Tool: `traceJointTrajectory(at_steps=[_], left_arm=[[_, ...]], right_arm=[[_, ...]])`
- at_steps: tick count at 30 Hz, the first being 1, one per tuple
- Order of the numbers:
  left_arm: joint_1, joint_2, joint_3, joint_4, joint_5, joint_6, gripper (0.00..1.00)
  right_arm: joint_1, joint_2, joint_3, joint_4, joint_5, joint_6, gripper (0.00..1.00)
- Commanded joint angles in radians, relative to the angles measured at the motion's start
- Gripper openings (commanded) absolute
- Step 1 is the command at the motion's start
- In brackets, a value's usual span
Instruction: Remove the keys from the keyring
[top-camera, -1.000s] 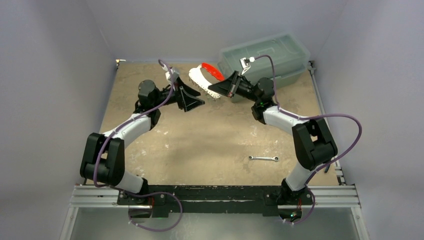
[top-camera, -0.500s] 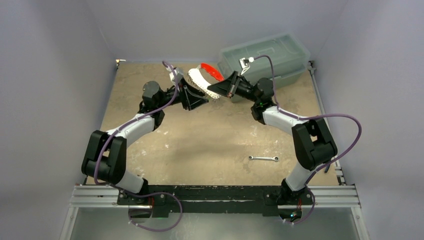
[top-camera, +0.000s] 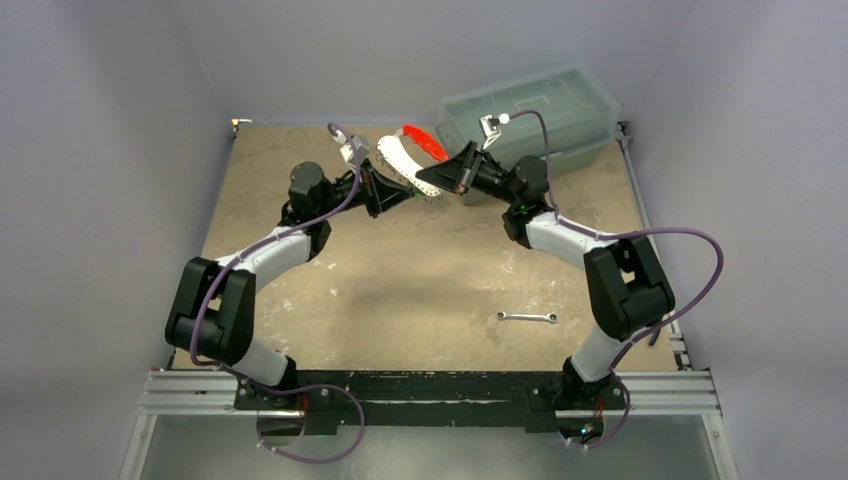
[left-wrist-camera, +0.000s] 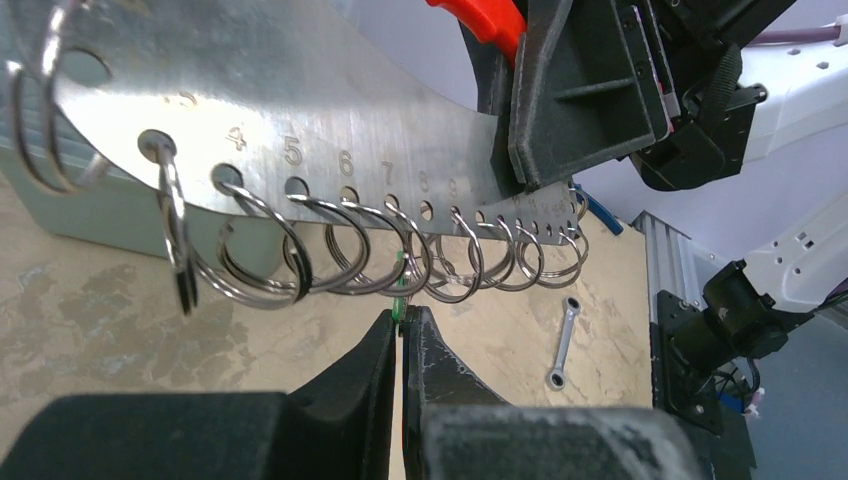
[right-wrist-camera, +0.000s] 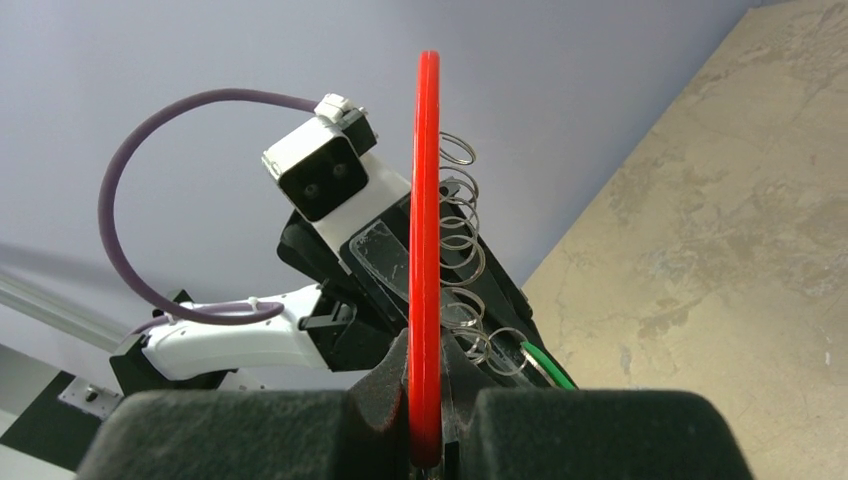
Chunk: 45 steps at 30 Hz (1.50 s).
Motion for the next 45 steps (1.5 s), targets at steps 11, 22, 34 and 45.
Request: traceJointTrajectory(at_steps=[11,22,34,45], left_arm=[[-0.001,-0.052,0.039,-0.239,0.101,0.168,0.00],[-0.003,-0.016,0.030,-0.034,0.040,0.051,0.00],[-0.015,-0.008,-0.003,0.060,0.021,0.017,0.19],[-0.021,0.002,-0.001,0.057,-0.003,0.029,0.27]], right_arm=[[-0.032,-0.036,0.002,0.036,0.028,-0.038,0.00],[-0.017,-0.036,-0.016,0.073,0.060,0.011,0.00],[-0.011,-0.057,-0.015,0.073,0.061,0.013,0.00],[-0.009,-0.058,-0.014,0.085,0.061,0.023,0.00]])
